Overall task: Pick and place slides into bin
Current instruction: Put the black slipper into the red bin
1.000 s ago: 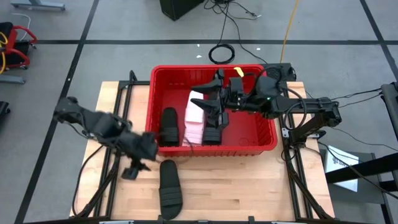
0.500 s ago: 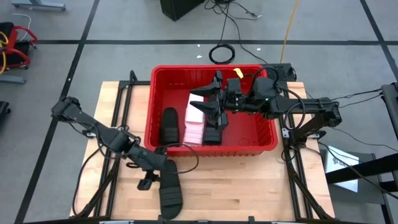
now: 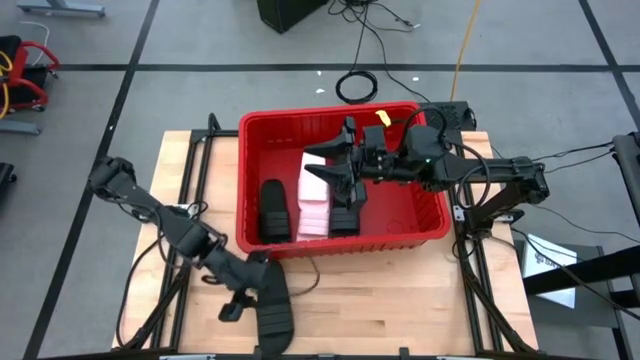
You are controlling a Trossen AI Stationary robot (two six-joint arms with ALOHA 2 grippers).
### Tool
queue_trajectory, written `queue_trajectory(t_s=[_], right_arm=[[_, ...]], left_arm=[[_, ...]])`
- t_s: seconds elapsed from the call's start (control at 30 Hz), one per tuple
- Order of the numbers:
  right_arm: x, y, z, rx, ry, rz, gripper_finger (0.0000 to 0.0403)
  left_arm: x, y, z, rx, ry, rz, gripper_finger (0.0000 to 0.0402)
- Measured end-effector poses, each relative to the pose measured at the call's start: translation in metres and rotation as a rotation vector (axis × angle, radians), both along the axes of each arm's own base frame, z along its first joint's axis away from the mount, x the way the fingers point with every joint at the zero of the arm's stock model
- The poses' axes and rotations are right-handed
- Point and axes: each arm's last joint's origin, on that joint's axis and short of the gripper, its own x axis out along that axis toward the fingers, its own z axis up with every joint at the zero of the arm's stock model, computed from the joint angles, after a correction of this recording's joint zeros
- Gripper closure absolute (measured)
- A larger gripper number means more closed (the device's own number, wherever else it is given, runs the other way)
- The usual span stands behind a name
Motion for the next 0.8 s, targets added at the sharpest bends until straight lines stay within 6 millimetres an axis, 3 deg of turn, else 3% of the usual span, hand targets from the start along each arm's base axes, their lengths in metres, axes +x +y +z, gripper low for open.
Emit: queue_trajectory(t_s=[0.2,0.37,0.57,0.8], right_arm=[[0.000,0.000,0.000,0.000,-0.001,0.000,0.0236],[0.000,0.000,0.000,0.000,-0.001,0.000,0.0236],[0.000,0.000,0.000,0.000,-0.001,0.000,0.0236],[0.000,0.000,0.000,0.001,-0.002,0.000,0.0236]], left_arm=[[-0.009,0.001,0.018,0.132,0.018,0.052,0.0225],[-0.010,-0.002,0.019,0.092,0.039,-0.005,0.0225],[-0.011,0.001,0.009,0.140,0.040,-0.013,0.0225],[-0.005,0.024,-0.003,0.300,0.065,0.141,0.0225]])
